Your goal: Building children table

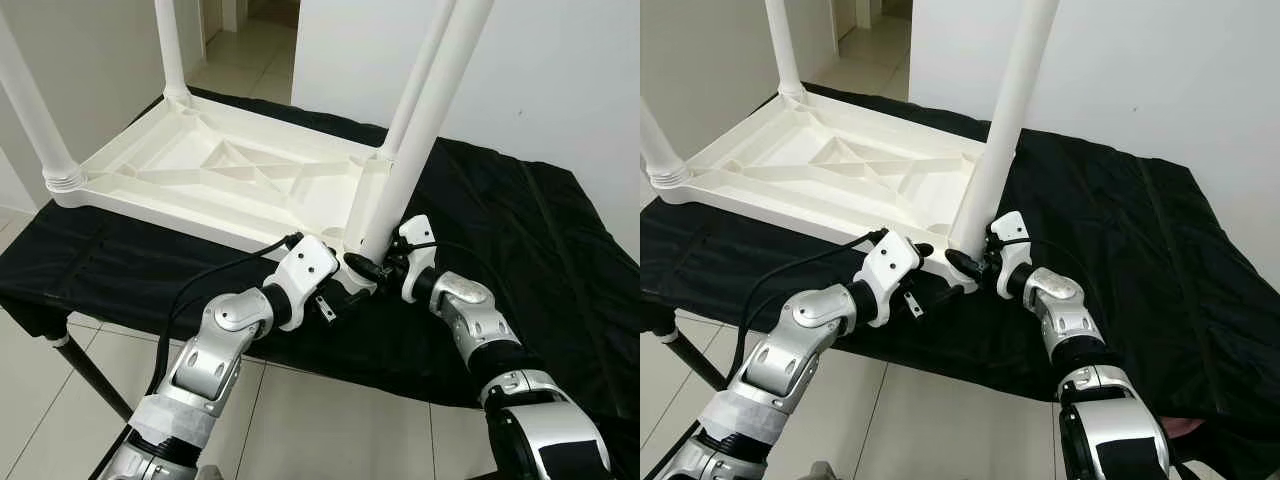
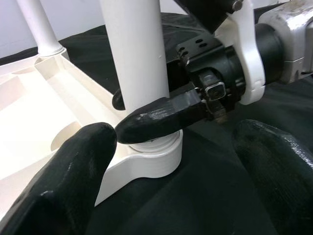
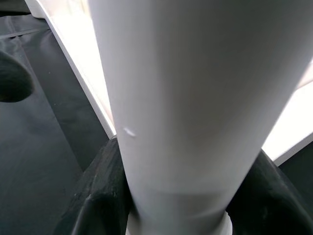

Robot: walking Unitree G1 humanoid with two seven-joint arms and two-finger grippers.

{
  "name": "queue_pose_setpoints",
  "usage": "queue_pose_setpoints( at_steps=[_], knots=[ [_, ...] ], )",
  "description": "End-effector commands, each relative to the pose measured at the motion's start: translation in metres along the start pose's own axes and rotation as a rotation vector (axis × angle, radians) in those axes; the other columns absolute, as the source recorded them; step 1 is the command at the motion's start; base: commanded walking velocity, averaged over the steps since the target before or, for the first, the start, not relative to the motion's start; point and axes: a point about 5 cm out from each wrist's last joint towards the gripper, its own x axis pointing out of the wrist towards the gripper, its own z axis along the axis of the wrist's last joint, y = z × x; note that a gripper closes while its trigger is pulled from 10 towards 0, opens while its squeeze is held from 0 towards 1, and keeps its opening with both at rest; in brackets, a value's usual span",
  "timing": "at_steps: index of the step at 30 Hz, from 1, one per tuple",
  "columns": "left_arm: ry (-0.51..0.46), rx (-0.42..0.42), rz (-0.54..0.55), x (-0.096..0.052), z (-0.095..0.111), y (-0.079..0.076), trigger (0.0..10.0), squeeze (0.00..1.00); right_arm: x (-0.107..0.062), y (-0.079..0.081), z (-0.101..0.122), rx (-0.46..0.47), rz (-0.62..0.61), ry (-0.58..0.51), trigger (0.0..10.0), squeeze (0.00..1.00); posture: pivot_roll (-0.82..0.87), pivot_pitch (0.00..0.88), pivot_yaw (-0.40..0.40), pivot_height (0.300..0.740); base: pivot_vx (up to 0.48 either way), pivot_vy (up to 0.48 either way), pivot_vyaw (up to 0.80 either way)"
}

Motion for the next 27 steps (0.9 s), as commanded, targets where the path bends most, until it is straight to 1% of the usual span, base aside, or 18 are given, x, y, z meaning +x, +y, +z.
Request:
queue_pose_setpoints(
  at_steps=[1,6,7,8,9,14,16,18,19,20,21,22,23,24,25,26,27],
  knots=[
    [-0.003,0.005,-0.04,0.001,0.002,-0.004,10.0,0.0,-0.006,0.0,-0.016,0.037,-0.009,0.056,0.0,0.0,-0.02,0.0,-0.079,0.74,0.0,0.0,0.0],
    [-0.003,0.009,-0.033,0.002,0.002,-0.003,10.0,0.0,-0.006,0.0,-0.016,0.038,-0.027,0.03,0.0,0.0,-0.02,0.0,-0.081,0.74,0.0,0.0,0.0],
    [-0.004,0.003,-0.02,0.003,0.002,-0.001,10.0,0.0,-0.005,0.001,-0.015,0.033,-0.04,0.02,3.1,0.0,-0.02,0.0,-0.08,0.74,0.0,0.0,0.0],
    [-0.004,0.003,-0.02,0.003,0.002,-0.001,10.0,0.0,-0.005,0.001,-0.015,0.033,-0.04,0.02,3.1,0.0,-0.02,0.0,-0.08,0.74,0.0,0.0,0.0],
    [-0.005,0.002,-0.011,0.003,0.002,0.001,10.0,0.0,-0.004,0.002,-0.014,0.031,-0.056,0.013,10.0,0.0,-0.02,0.0,-0.084,0.74,0.0,0.0,0.0],
    [-0.004,0.006,0.007,0.003,0.001,0.004,10.0,0.0,-0.001,0.006,-0.01,0.0,-0.178,-0.026,10.0,0.0,-0.02,0.0,-0.089,0.74,0.0,0.0,0.0],
    [-0.004,0.006,0.007,0.003,0.001,0.004,10.0,0.0,-0.001,0.006,-0.01,0.0,-0.178,-0.026,10.0,0.0,-0.02,0.0,-0.089,0.74,0.0,0.0,0.0],
    [-0.003,0.004,0.015,0.003,0.001,0.005,10.0,0.0,-0.002,0.007,-0.009,0.006,-0.239,-0.052,10.0,0.0,-0.02,0.0,-0.093,0.74,0.0,0.0,0.0],
    [-0.003,0.004,0.015,0.003,0.001,0.005,10.0,0.0,-0.002,0.007,-0.009,0.006,-0.239,-0.052,10.0,0.0,-0.02,0.0,-0.093,0.74,0.0,0.0,0.0],
    [-0.002,0.004,0.018,0.002,0.0,0.005,10.0,0.0,-0.004,0.008,-0.008,0.015,-0.283,-0.067,10.0,0.0,-0.02,0.0,-0.094,0.74,0.0,0.0,0.0],
    [-0.002,0.004,0.018,0.002,0.0,0.005,10.0,0.0,-0.004,0.008,-0.008,0.015,-0.283,-0.067,10.0,0.0,-0.02,0.0,-0.094,0.74,0.0,0.0,0.0],
    [0.0,0.003,0.022,0.002,0.0,0.005,10.0,0.0,-0.005,0.01,-0.007,0.015,-0.324,-0.084,10.0,0.0,-0.02,0.0,-0.095,0.74,0.0,0.0,0.0],
    [0.0,0.003,0.022,0.002,0.0,0.005,10.0,0.0,-0.005,0.01,-0.007,0.015,-0.324,-0.084,10.0,0.0,-0.02,0.0,-0.095,0.74,0.0,0.0,0.0],
    [0.001,0.002,0.025,0.001,0.0,0.005,10.0,0.0,-0.005,0.013,-0.007,0.028,-0.378,-0.102,10.0,0.0,-0.01,0.0,-0.098,0.74,0.0,0.0,0.0],
    [0.001,0.002,0.025,0.001,0.0,0.005,10.0,0.0,-0.005,0.013,-0.007,0.028,-0.378,-0.102,10.0,0.0,-0.01,0.0,-0.098,0.74,0.0,0.0,0.0],
    [0.002,0.002,0.028,0.0,-0.001,0.005,10.0,0.0,-0.006,0.017,-0.006,0.035,-0.428,-0.116,10.0,0.0,-0.01,0.0,-0.098,0.74,0.0,0.0,0.0],
    [0.002,0.002,0.028,0.0,-0.001,0.005,10.0,0.0,-0.006,0.017,-0.006,0.035,-0.428,-0.116,10.0,0.0,-0.01,0.0,-0.098,0.74,0.0,0.0,0.0]
  ],
)
